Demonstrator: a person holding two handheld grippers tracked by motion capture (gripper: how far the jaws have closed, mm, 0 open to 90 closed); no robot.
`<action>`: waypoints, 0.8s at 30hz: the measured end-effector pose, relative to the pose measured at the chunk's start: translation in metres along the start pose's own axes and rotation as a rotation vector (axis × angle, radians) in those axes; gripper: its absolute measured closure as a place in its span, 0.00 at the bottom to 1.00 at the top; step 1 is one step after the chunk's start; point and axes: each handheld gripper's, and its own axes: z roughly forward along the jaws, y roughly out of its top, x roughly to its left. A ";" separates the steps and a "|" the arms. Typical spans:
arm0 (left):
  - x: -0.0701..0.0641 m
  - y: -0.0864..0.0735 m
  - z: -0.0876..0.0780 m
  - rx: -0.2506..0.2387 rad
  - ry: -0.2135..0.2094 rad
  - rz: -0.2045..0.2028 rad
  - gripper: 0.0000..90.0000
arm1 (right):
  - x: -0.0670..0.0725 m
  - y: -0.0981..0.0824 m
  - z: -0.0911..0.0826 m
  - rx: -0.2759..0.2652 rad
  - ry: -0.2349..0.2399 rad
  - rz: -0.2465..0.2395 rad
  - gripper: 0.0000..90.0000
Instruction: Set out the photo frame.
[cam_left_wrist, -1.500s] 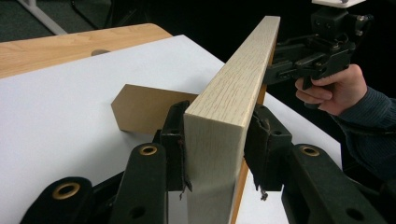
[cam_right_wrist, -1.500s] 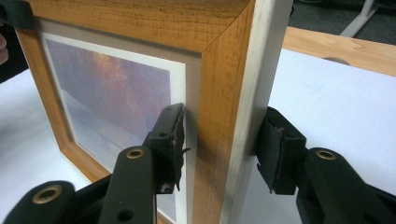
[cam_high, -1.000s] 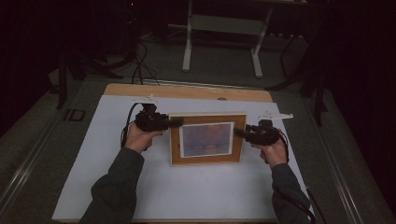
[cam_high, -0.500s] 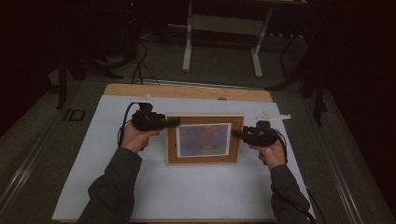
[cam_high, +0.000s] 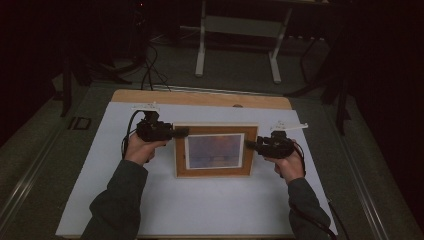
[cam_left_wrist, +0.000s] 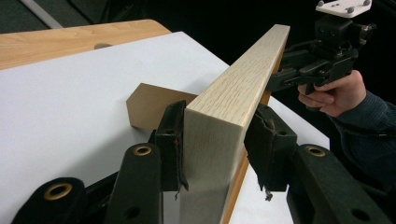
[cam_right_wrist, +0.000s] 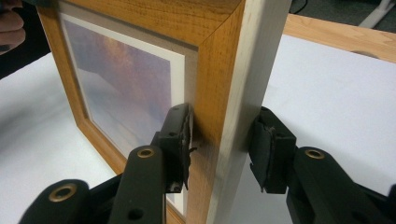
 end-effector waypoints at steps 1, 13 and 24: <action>0.000 0.000 -0.001 -0.001 -0.001 -0.002 0.67 | 0.001 0.000 0.001 -0.001 0.001 -0.001 0.68; 0.005 -0.003 0.001 -0.015 -0.041 -0.035 0.67 | 0.007 -0.003 -0.003 0.013 -0.020 -0.011 0.69; 0.000 -0.008 0.005 -0.023 -0.067 -0.068 0.68 | 0.005 -0.007 -0.008 0.002 -0.019 0.001 0.69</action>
